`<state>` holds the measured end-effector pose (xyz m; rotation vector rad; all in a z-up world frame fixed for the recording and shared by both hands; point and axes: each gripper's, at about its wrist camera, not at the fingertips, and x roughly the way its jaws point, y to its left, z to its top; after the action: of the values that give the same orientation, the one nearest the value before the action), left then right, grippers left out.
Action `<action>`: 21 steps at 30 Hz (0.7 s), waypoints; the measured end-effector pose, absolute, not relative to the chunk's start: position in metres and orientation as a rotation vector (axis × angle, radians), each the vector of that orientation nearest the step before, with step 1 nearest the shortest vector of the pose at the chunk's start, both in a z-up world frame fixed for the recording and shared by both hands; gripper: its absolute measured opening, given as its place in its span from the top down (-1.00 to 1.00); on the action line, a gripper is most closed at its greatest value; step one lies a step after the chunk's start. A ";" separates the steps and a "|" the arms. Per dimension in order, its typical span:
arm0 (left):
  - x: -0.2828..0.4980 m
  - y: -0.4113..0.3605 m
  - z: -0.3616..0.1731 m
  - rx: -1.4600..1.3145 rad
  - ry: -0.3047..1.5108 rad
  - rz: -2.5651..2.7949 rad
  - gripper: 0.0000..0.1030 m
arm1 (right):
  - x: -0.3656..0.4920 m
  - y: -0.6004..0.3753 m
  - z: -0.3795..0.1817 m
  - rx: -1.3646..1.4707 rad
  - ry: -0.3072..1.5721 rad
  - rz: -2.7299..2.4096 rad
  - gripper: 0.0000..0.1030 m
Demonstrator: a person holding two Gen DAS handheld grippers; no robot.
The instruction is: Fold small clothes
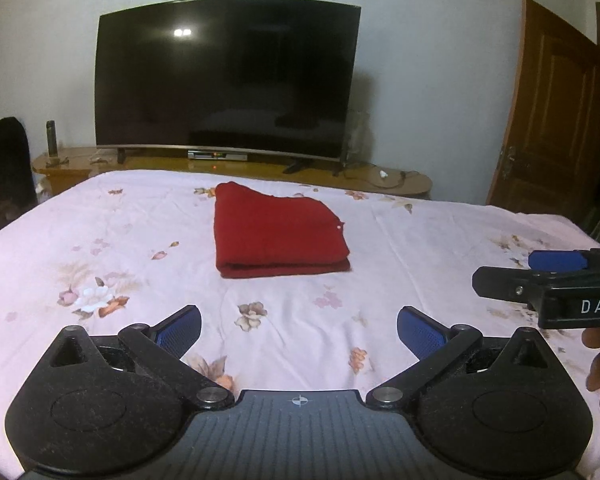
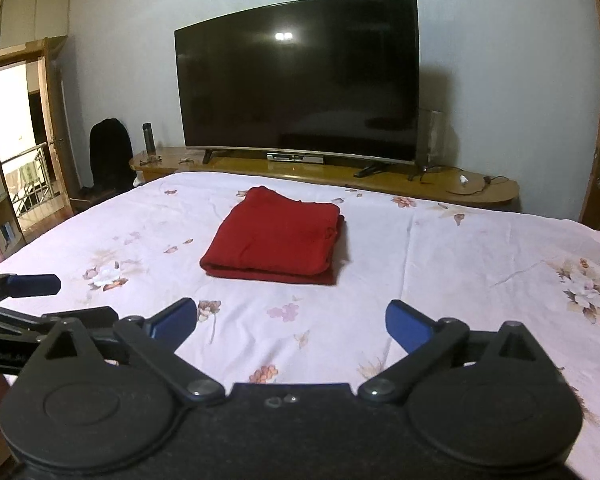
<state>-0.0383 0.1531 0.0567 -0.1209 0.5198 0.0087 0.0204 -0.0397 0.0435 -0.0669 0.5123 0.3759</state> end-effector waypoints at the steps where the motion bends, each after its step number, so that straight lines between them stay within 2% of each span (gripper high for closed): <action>1: -0.043 0.153 0.058 -0.121 0.516 0.010 -1.00 | 0.015 -0.040 0.045 -0.063 0.509 0.377 -0.95; 21: -0.060 0.136 0.071 -0.111 0.485 -0.010 -1.00 | -0.014 -0.049 0.050 -0.025 0.477 0.371 -0.96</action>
<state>-0.0602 0.1360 0.0708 -0.1112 0.4851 -0.0102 -0.0138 -0.0492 0.0499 -0.0249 0.4772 0.3713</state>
